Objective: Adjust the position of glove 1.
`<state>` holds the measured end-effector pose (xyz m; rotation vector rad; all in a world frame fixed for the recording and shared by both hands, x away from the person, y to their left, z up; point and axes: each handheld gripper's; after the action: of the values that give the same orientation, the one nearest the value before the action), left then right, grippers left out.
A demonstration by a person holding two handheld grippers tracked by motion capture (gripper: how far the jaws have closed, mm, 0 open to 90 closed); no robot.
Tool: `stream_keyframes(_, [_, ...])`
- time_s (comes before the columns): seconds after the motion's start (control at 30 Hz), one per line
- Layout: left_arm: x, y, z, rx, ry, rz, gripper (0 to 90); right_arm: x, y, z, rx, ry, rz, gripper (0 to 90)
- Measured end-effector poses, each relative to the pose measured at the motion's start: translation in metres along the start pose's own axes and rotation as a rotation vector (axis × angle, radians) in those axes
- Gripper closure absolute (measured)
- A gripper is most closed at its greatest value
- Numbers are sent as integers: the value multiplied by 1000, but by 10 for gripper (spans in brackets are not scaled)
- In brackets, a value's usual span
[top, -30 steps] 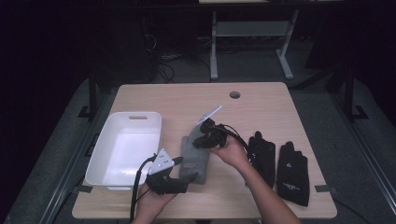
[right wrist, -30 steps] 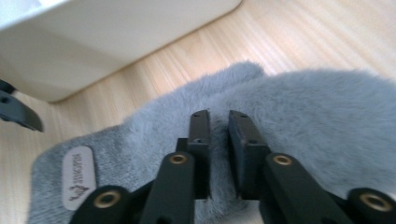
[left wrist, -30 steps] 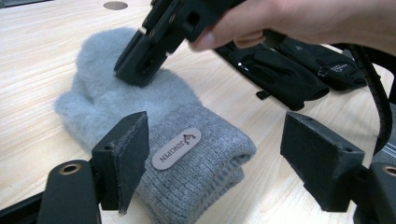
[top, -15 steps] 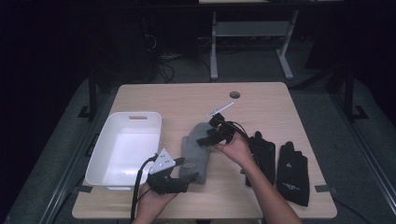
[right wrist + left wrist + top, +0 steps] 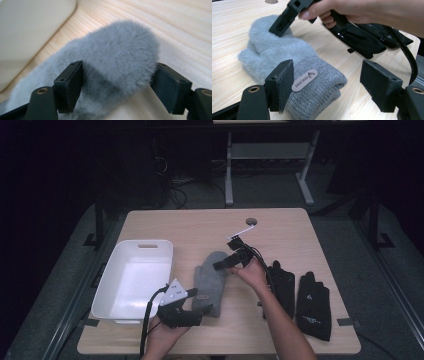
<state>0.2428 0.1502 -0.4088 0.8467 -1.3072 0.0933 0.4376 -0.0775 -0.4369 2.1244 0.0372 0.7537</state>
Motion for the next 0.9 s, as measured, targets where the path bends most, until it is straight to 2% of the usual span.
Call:
stream_keyframes(0.13, [0, 1, 0, -2, 9, 1, 266, -1, -10, 5, 4, -31, -28, 293])
stream_keyframes(0.17, [1, 1, 1, -2, 7, 2, 266, -3, -15, 7, 15, -54, -40, 324])
stream_keyframes(0.27, [1, 1, 1, -2, 5, 4, 266, -3, -18, 8, 22, -68, -48, 367])
stream_keyframes(0.37, [1, 0, 2, -5, 2, 0, 266, -5, -21, 7, 68, -71, -52, 568])
stream_keyframes(0.43, [1, 0, 1, -4, 3, -1, 266, -5, -21, 4, 69, -49, -46, 655])
stream_keyframes(0.5, [1, 0, 1, -4, 6, -1, 266, -6, -19, 3, 67, -34, -40, 696])
stream_keyframes(0.73, [1, 0, 0, -14, 16, -4, 266, -7, -4, 0, 52, 18, -33, 731])
stream_keyframes(0.9, [4, -4, 2, -30, 22, -7, 267, -18, 24, 3, 54, 39, -13, 747])
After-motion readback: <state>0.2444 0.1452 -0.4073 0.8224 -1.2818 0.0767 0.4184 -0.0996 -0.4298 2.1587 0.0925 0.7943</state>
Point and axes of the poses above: each handheld gripper's, and its own axes: y roughly backward along the jaws, x roughly out of its top, z roughly to its right, and after that the axes turned 7 degrees about -y, right-handed
